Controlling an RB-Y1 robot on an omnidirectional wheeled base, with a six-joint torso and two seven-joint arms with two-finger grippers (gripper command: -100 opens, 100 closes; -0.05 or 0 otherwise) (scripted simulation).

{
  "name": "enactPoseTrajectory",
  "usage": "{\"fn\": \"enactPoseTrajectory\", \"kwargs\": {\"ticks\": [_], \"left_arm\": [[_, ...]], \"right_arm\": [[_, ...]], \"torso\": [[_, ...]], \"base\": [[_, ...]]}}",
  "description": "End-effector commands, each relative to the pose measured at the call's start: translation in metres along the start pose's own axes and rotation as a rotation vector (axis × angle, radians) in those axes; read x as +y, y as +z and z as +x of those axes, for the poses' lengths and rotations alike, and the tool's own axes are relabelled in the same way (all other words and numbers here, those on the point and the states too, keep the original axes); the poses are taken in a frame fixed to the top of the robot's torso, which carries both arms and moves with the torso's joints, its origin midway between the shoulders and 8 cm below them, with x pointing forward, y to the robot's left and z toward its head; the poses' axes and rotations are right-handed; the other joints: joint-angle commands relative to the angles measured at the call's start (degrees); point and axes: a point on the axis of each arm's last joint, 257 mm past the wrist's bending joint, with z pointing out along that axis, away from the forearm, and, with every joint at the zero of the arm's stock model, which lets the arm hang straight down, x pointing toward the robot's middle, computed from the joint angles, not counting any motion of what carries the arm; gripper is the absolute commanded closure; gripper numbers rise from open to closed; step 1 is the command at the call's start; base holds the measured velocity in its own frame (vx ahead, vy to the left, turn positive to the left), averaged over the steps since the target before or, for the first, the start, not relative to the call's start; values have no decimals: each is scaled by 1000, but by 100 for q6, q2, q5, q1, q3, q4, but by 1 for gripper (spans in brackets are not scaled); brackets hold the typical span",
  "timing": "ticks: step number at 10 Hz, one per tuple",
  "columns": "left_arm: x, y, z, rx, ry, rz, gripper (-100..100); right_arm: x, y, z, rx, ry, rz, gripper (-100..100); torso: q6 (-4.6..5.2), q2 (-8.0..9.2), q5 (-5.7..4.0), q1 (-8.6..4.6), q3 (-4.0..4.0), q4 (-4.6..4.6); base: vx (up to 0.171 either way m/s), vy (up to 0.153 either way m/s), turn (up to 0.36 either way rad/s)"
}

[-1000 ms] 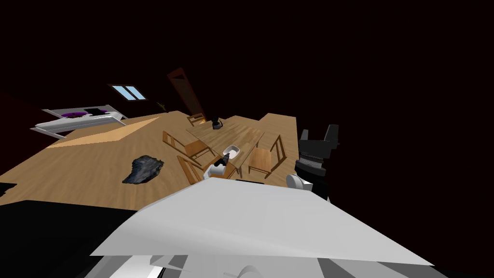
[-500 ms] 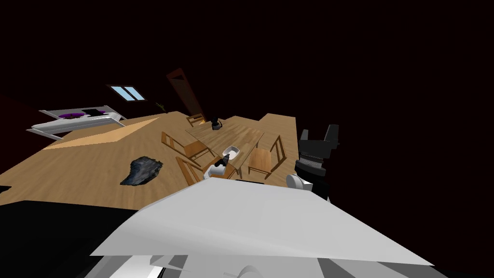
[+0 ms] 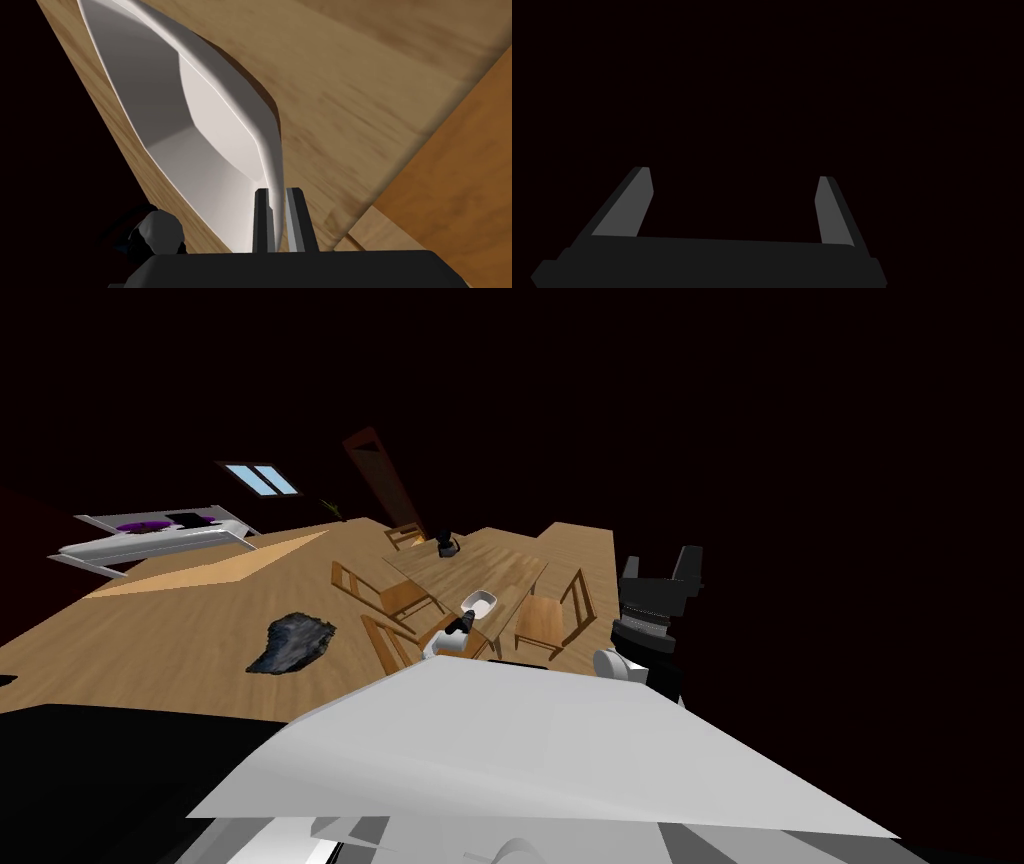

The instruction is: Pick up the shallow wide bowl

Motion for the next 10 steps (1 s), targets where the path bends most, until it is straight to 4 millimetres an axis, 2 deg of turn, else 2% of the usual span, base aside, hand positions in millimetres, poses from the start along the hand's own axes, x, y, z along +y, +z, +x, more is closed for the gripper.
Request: {"fn": "enactPoseTrajectory", "kwargs": {"ticks": [1,3,4,5,9,10], "left_arm": [[0,0,0,0,0,0,100],[-1,0,0,0,1,2,100],[-1,0,0,0,1,2,0],[-6,-4,0,1,1,3,100],[-10,-7,-2,2,1,4,100],[-9,-7,-2,2,1,2,0]], "right_arm": [[0,0,0,0,0,0,0],[0,0,0,0,0,0,0],[0,0,0,0,0,0,0],[0,0,0,0,0,0,0],[0,0,0,0,0,0,0],[0,0,0,0,0,0,0]], "torso": [[0,0,0,0,0,0],[-4,4,1,1,1,-2],[-4,5,0,1,2,-1],[-4,6,0,1,3,0],[-5,33,-4,-6,20,8],[-4,25,-4,-5,16,8]], "base": [[0,0,0],[0,0,0],[0,0,0],[-33,-4,15],[-42,-9,8],[0,0,0]]}}
